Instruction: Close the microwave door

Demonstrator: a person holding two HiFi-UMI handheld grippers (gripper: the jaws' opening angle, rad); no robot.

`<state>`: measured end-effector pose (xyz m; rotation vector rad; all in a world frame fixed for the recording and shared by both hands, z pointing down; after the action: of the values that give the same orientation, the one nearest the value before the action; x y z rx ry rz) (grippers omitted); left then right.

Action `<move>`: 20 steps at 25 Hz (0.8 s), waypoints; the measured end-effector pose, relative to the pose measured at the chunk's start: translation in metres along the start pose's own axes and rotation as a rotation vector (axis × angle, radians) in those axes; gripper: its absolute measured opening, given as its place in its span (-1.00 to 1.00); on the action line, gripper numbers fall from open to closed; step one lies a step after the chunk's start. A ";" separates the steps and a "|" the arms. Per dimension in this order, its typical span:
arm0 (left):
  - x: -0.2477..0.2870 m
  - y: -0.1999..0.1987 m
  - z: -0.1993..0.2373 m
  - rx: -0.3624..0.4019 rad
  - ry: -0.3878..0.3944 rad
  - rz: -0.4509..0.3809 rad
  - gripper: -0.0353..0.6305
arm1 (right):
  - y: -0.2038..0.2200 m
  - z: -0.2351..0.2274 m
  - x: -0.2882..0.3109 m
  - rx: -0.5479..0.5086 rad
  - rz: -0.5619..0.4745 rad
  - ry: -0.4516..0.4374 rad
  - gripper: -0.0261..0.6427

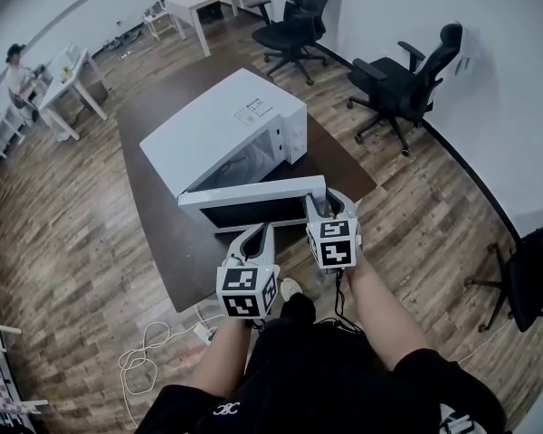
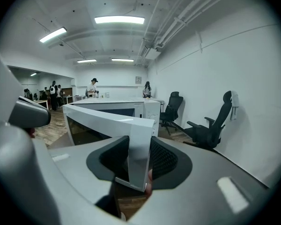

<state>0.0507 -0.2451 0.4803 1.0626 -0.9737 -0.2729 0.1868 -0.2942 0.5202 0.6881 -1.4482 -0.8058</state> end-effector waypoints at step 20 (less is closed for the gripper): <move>0.060 -0.060 0.051 0.000 0.038 -0.028 -0.86 | -0.067 -0.020 0.092 -0.058 0.031 -0.053 -0.44</move>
<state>0.0606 -0.3433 0.4696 1.0783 -0.9252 -0.2750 0.1989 -0.4093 0.5183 0.6028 -1.4737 -0.8442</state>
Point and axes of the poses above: the fingertips, and each gripper's own axes: x forward along the fingers, z to its left, y out of its underside, the point moved 1 cm from there along -x, backward along the fingers, and after that the axes turned 13 degrees about z, right-handed, at the moved point
